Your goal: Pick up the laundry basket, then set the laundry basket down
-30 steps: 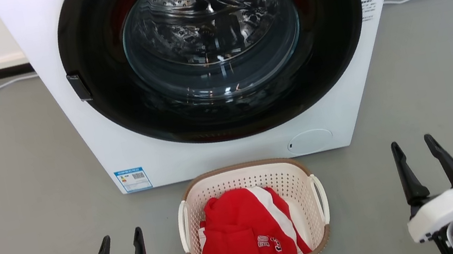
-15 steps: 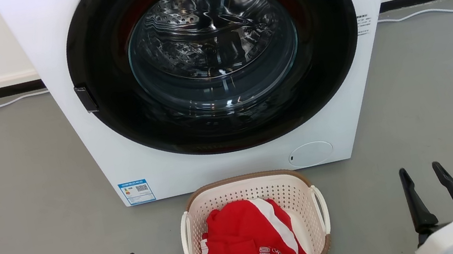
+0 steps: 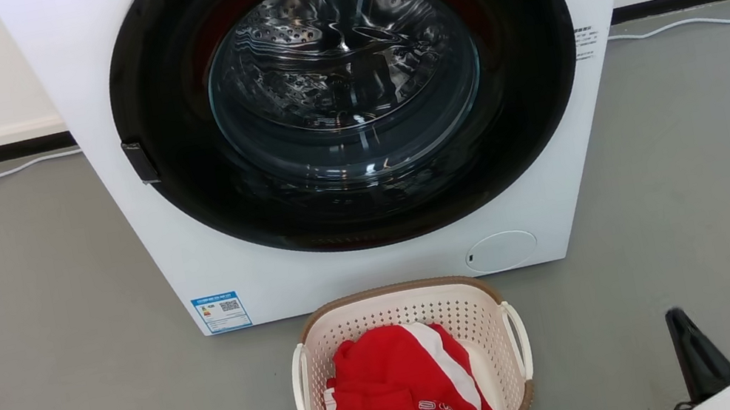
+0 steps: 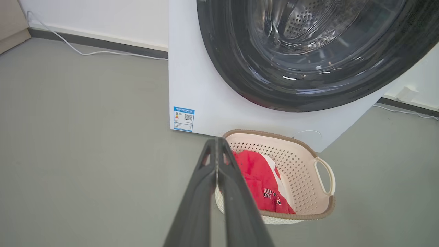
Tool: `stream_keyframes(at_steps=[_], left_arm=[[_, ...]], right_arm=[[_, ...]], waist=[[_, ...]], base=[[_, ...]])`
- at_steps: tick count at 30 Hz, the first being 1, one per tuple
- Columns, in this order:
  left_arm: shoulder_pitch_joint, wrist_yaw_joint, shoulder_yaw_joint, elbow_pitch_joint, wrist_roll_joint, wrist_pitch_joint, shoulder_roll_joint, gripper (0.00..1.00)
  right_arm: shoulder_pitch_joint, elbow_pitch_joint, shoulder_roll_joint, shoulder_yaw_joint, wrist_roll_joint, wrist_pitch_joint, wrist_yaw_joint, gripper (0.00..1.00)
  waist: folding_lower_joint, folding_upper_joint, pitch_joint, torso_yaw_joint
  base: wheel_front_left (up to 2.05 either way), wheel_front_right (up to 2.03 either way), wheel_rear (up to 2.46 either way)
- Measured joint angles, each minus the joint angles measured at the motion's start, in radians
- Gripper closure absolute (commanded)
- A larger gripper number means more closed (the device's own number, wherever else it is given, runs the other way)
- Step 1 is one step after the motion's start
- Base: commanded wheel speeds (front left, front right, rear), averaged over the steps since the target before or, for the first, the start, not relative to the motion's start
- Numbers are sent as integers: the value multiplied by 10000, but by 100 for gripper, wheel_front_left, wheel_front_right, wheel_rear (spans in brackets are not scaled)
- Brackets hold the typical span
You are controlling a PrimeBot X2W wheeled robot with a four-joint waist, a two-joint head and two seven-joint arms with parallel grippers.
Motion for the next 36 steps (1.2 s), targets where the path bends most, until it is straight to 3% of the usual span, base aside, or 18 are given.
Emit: stream_keyframes(at_steps=[36], left_arm=[[-2,-178,230,-362,-3724,1062,-146,100]], right_arm=[[34,-357,46,-54,4174,995,0,100]], waist=[[3,0,44,-28]], base=[[0,0,0]])
